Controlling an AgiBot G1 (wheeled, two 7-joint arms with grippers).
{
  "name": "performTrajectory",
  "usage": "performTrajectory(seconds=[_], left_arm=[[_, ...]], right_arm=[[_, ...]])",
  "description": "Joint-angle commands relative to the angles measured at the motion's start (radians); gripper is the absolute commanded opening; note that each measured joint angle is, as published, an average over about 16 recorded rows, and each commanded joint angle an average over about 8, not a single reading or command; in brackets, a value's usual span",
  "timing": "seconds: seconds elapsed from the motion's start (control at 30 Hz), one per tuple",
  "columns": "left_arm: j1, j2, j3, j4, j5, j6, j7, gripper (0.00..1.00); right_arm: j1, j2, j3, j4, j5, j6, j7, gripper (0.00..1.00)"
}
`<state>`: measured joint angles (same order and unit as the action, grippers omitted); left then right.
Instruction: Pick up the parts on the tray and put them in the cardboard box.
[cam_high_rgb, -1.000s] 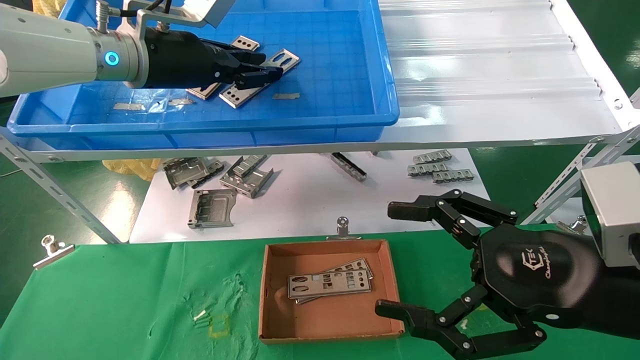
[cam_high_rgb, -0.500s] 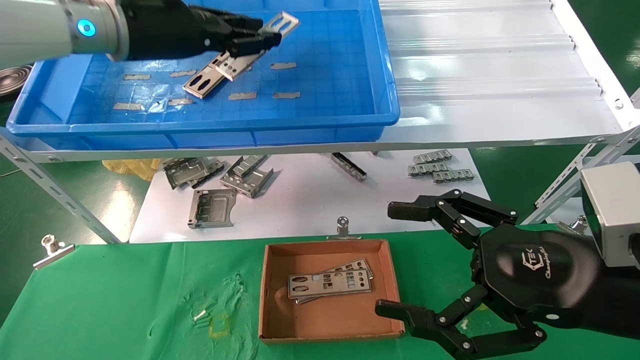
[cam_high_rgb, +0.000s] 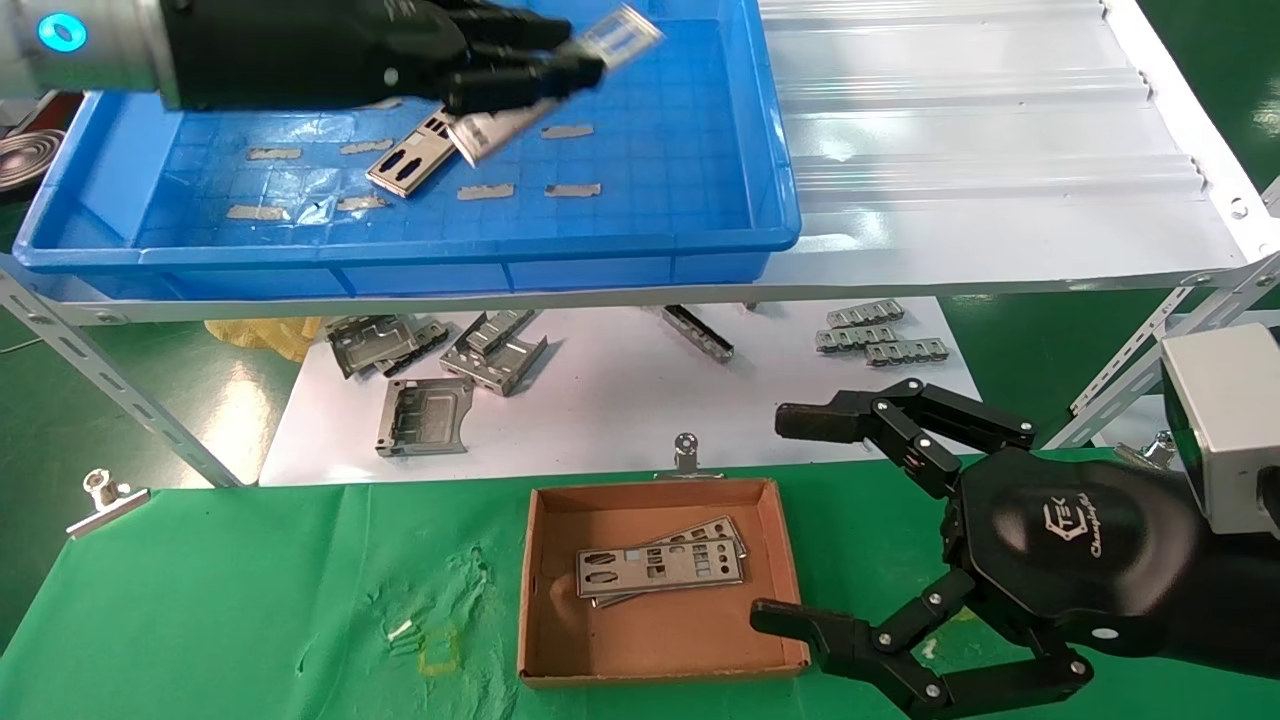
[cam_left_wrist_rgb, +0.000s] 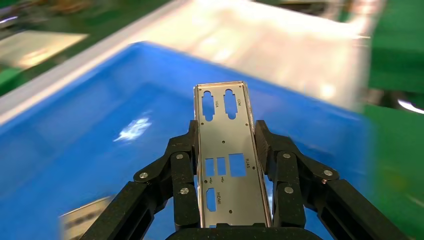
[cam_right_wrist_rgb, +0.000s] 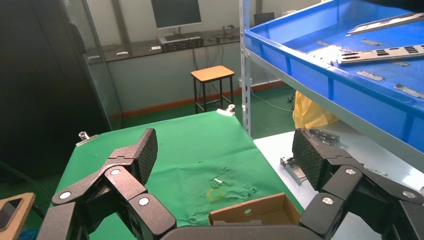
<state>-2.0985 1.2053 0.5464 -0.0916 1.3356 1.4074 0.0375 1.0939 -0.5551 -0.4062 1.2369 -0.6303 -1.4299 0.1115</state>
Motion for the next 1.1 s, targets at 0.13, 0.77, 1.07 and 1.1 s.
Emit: performTrajectory(seconds=[0.13,0.77,1.07,1.1], left_arm=[[0.012,-0.027,0.002,-0.045,-0.015,0.165,0.071,0.0],[0.367,-0.158,0.351,-0.585,-0.222,0.113,0.176,0.0],[0.509,-0.01,0.396,-0.427,-0.139,-0.102,0.273,0.0],[0.517,0.001,0.395,-0.412,-0.141,-0.113,0.283,0.0]], right_arm=[[0.0,0.0,0.0,0.0,0.0,0.0,0.0,1.0],[0.0,0.0,0.0,0.0,0.0,0.0,0.0,1.0],[0.0,0.0,0.0,0.0,0.0,0.0,0.0,1.0],[0.0,0.0,0.0,0.0,0.0,0.0,0.0,1.0]])
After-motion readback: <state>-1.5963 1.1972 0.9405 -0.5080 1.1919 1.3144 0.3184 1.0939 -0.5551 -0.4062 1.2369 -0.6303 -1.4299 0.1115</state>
